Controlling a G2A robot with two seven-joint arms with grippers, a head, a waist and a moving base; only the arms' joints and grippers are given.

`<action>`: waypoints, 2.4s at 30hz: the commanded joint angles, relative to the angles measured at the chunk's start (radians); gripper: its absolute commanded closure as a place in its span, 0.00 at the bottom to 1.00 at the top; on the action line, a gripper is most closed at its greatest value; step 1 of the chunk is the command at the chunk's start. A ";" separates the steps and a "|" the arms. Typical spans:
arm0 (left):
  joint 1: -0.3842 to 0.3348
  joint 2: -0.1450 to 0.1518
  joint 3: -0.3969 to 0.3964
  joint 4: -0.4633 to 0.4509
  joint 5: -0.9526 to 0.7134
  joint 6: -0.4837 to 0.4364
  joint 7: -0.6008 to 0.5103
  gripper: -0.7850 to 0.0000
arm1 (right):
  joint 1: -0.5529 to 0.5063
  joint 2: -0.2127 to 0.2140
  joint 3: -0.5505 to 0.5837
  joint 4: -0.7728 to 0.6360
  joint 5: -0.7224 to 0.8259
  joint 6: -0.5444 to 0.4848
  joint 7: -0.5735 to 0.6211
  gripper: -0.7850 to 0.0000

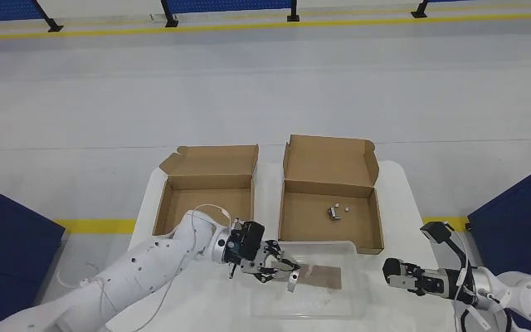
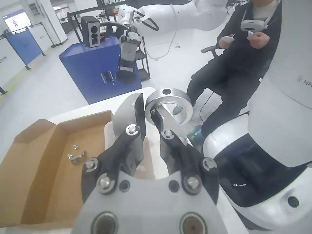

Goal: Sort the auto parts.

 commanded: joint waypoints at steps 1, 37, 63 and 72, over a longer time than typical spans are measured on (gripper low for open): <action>0.009 -0.001 -0.004 -0.010 -0.013 0.014 0.008 1.00 | 0.000 0.000 0.000 0.000 0.000 0.000 0.000 0.00; 0.088 0.025 -0.061 -0.213 -0.356 0.401 0.401 1.00 | 0.000 0.000 0.000 0.000 0.000 0.000 0.000 0.00; 0.171 -0.003 -0.200 -0.259 -0.463 0.432 0.410 1.00 | 0.000 0.000 0.000 0.000 0.000 0.000 0.000 0.00; 0.207 -0.023 -0.258 -0.287 -0.548 0.442 0.420 1.00 | 0.000 0.000 0.000 0.000 0.000 0.000 0.000 0.00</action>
